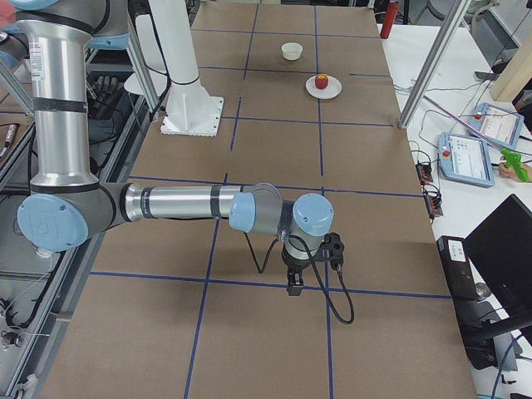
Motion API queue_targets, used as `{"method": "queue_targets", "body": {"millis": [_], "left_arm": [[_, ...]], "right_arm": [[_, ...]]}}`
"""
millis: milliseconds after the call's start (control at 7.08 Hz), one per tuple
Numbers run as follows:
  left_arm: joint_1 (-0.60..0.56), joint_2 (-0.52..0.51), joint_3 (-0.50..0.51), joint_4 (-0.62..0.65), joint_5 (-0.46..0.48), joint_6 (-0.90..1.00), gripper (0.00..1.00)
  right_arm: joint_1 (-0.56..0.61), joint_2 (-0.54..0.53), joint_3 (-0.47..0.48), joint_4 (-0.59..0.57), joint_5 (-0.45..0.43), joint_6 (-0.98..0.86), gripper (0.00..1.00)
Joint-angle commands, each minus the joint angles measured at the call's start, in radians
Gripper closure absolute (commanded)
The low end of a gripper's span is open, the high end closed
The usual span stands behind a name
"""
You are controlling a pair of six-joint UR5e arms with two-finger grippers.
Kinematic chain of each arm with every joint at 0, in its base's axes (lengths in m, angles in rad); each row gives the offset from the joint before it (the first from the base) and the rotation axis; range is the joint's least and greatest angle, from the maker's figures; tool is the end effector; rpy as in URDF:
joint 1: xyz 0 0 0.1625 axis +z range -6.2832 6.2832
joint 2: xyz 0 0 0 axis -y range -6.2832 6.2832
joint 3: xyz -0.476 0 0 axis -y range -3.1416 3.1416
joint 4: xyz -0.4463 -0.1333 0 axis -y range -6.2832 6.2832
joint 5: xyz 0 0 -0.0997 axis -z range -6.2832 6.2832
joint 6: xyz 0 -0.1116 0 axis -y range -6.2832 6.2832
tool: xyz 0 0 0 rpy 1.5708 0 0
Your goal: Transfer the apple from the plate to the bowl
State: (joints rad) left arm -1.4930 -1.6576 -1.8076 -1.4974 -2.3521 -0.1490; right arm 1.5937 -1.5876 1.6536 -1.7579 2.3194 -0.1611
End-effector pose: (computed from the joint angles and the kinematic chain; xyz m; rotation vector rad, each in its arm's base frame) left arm -0.0094 -0.5831 0.5469 0.1478 0.7987 0.0305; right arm 0.0694 -0.5250 0.7022 -0.0462 -0.7553 -0.0862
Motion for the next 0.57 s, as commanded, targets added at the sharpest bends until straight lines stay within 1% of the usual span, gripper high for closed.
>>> {"method": "queue_targets", "body": {"millis": [0, 141, 283, 424], "left_arm": [[0.170, -0.150, -0.026, 0.003, 0.007, -0.255, 0.00], [0.248, -0.216, -0.006, 0.003, 0.005, -0.361, 0.00], [0.311, -0.302, 0.040, 0.002, 0.025, -0.470, 0.00], [0.377, -0.374, 0.097, -0.003, 0.066, -0.560, 0.00]], "right_arm": [[0.000, 0.000, 0.000, 0.000, 0.000, 0.000, 0.00], [0.000, 0.000, 0.000, 0.002, 0.000, 0.000, 0.00], [0.000, 0.000, 0.000, 0.000, 0.000, 0.000, 0.00], [0.000, 0.000, 0.000, 0.000, 0.000, 0.000, 0.00]]}}
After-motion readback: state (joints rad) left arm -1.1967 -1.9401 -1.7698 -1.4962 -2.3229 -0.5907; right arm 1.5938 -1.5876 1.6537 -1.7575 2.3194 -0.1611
